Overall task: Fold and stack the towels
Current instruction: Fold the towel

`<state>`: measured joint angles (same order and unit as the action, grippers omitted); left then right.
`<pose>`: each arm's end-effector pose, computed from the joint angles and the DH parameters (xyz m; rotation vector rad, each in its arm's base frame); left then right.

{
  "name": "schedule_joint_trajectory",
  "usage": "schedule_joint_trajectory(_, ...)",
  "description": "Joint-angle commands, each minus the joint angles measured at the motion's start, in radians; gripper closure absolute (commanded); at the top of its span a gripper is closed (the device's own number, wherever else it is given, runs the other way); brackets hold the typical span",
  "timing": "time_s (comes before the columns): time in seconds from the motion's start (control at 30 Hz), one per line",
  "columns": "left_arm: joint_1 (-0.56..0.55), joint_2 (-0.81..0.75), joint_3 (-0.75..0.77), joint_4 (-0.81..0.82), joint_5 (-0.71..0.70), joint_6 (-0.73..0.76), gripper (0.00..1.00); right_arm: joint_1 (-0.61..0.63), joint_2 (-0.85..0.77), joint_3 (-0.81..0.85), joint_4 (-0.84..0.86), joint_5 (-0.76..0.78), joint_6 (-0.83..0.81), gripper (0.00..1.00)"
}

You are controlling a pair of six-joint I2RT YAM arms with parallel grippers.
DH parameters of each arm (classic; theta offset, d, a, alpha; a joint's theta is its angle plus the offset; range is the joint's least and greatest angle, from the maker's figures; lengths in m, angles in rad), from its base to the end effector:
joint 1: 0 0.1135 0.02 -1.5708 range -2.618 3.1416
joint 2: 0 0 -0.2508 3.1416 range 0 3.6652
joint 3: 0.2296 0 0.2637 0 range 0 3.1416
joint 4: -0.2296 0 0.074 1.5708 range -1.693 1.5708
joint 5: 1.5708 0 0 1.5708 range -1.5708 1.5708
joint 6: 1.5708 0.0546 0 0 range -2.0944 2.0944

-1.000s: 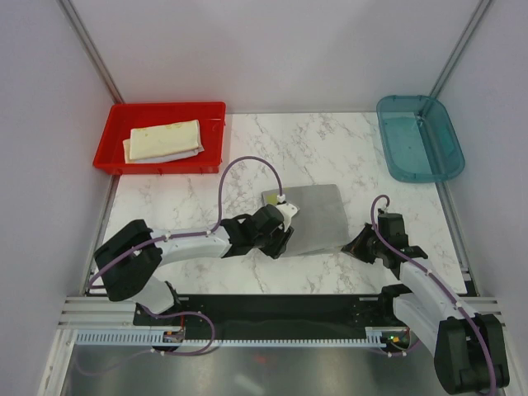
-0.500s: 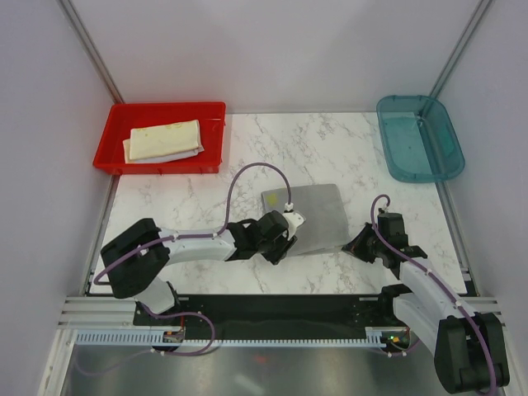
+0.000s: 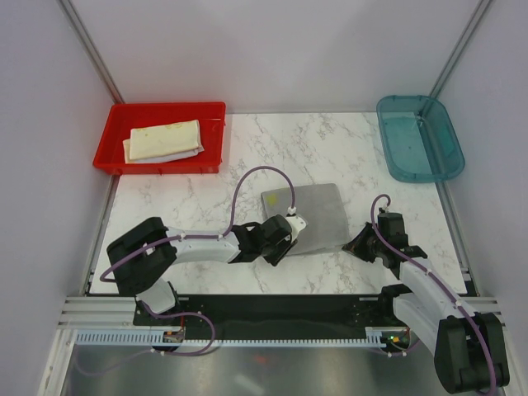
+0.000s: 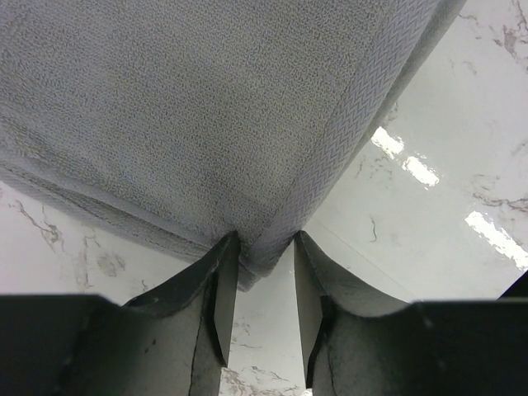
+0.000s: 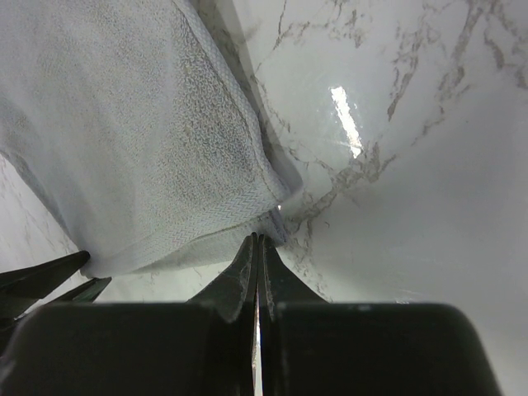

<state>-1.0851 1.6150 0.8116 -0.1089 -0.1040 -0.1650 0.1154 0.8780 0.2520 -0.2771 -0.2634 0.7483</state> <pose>0.1596 -0.2901 0.1194 1.0788 2.2781 -0.3975 0.1787 0.0350 0.1052 0.6847 2.4687 0.6794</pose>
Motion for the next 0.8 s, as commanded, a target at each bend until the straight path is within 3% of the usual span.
schedule_joint_trajectory(0.0, -0.009, -0.003, -0.003, 0.0, -0.036, 0.041, 0.61, 0.001, 0.003, -0.002, 0.023, 0.027, 0.003, 1.0)
schedule_joint_trajectory(0.17, -0.009, -0.007, 0.008, -0.012, -0.042, 0.044, 0.69, 0.003, 0.003, -0.002, 0.023, 0.03, 0.003, 1.0)
schedule_joint_trajectory(0.2, -0.009, -0.007, 0.009, -0.015, -0.042, 0.044, 0.77, 0.003, 0.003, -0.002, 0.023, 0.03, 0.003, 1.0)
schedule_joint_trajectory(0.33, -0.009, -0.009, 0.023, -0.032, -0.056, 0.039, 0.91, 0.003, 0.003, 0.0, 0.019, 0.036, 0.002, 1.0)
schedule_joint_trajectory(0.43, -0.01, -0.015, 0.034, -0.055, -0.06, 0.041, 0.95, 0.001, 0.003, 0.001, 0.019, 0.042, 0.003, 1.0)
schedule_joint_trajectory(0.5, -0.01, -0.024, 0.037, -0.07, -0.071, 0.042, 0.91, 0.003, 0.003, 0.004, 0.013, 0.05, 0.003, 1.0)
schedule_joint_trajectory(0.6, -0.01, -0.036, 0.043, -0.092, -0.069, 0.045, 0.66, 0.001, 0.003, 0.004, 0.012, 0.059, 0.005, 1.0)
schedule_joint_trajectory(0.63, -0.01, -0.04, 0.041, -0.094, -0.071, 0.047, 0.64, 0.003, 0.001, 0.004, 0.012, 0.061, 0.005, 1.0)
schedule_joint_trajectory(0.67, -0.01, -0.04, 0.041, -0.095, -0.066, 0.047, 0.64, 0.003, 0.001, 0.004, 0.012, 0.061, 0.005, 1.0)
schedule_joint_trajectory(0.77, -0.01, -0.027, 0.046, -0.091, -0.049, 0.047, 0.8, 0.003, -0.001, 0.004, 0.012, 0.064, 0.005, 1.0)
